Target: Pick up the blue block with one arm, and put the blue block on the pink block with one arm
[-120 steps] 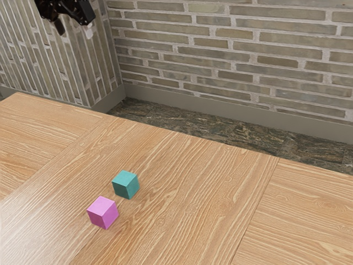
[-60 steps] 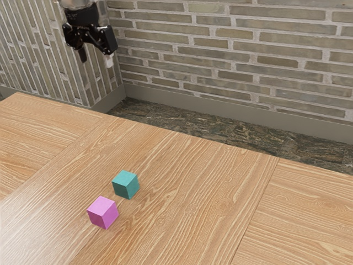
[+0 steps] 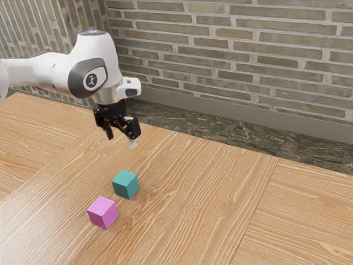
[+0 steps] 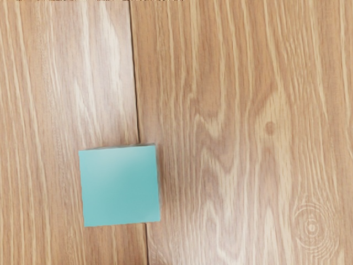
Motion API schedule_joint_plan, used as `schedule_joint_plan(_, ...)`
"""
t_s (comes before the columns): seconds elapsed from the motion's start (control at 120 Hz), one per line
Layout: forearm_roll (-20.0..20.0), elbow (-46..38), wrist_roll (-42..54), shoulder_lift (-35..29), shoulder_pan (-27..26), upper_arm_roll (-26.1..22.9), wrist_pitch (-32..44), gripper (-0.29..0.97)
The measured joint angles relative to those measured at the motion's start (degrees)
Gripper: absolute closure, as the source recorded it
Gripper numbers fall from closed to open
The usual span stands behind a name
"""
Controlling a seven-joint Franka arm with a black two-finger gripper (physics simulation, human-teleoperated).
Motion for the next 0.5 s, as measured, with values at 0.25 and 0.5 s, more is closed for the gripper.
schedule_joint_plan(0.25,1.8,-5.1,0.3,2.1,0.9,0.0,9.3,0.00)
schedule_joint_plan(0.5,3.0,-6.7,0.8,3.6,5.6,-0.1,14.4,0.00)
